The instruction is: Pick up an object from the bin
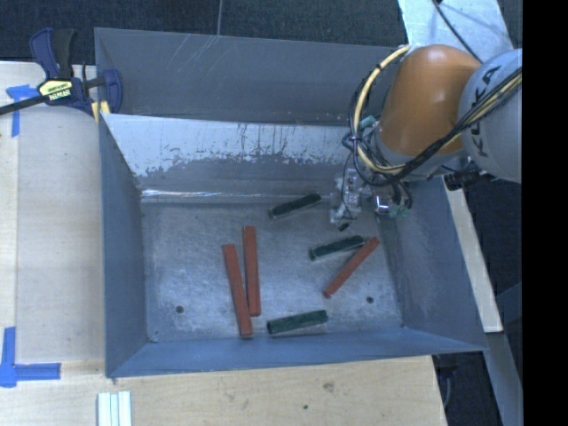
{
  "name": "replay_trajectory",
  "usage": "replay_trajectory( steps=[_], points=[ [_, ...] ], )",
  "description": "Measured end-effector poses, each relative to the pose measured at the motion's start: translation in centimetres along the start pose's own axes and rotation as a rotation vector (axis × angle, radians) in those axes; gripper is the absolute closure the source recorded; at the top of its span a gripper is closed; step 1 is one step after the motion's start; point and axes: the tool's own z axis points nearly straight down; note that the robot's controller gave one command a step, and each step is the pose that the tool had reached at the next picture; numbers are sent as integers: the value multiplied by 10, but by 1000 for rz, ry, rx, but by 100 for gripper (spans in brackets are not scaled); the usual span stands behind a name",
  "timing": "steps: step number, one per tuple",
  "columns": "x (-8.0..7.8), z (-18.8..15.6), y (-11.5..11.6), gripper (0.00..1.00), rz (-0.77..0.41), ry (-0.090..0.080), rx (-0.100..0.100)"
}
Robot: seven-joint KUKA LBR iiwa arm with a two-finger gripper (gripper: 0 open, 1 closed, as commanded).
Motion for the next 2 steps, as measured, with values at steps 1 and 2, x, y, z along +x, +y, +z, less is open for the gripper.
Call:
replay_trajectory(
  steps=[1, 2],
  points=[
    [4, 5, 2, 0, -2, 10, -1],
    [-5, 79, 12, 0, -34, 14, -2]
  ],
)
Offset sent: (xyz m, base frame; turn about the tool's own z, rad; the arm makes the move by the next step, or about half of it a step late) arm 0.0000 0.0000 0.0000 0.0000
